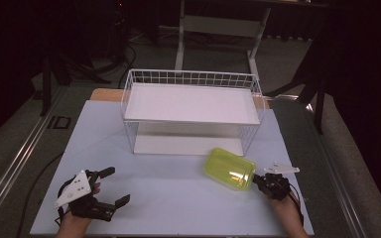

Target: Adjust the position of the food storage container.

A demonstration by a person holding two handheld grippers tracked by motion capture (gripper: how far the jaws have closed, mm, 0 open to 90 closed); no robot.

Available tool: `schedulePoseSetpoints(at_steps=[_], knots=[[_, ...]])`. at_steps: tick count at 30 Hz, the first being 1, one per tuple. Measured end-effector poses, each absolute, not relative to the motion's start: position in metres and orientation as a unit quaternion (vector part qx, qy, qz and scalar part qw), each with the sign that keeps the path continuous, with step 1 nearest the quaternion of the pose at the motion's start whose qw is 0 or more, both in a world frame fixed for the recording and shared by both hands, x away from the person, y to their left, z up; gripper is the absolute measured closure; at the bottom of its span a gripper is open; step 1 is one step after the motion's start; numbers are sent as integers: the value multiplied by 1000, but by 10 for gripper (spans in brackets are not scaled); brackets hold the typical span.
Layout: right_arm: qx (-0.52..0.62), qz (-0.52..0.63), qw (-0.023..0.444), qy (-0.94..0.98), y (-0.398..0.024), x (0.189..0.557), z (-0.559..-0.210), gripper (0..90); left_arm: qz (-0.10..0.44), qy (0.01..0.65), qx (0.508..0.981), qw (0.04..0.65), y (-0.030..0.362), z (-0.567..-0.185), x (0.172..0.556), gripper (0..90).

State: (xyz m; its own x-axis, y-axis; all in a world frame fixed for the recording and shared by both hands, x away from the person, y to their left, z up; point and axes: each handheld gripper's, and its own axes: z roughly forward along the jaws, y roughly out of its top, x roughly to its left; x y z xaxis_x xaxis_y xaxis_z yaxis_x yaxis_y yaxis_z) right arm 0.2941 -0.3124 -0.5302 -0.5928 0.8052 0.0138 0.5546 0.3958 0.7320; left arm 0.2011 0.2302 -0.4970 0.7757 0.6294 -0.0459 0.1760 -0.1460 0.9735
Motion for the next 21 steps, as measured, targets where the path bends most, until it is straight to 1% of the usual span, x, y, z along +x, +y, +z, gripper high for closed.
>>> schedulePoseSetpoints(at_steps=[9, 12, 21], knots=[[408, 360, 174, 821, -300, 310, -528, 900, 188, 277, 731, 595, 230, -497, 201, 24], [403, 362, 164, 825, -289, 317, -532, 900, 186, 278, 731, 596, 230, -498, 202, 24], [384, 362, 151, 836, -260, 334, -536, 900, 184, 278, 731, 595, 230, -498, 202, 24]])
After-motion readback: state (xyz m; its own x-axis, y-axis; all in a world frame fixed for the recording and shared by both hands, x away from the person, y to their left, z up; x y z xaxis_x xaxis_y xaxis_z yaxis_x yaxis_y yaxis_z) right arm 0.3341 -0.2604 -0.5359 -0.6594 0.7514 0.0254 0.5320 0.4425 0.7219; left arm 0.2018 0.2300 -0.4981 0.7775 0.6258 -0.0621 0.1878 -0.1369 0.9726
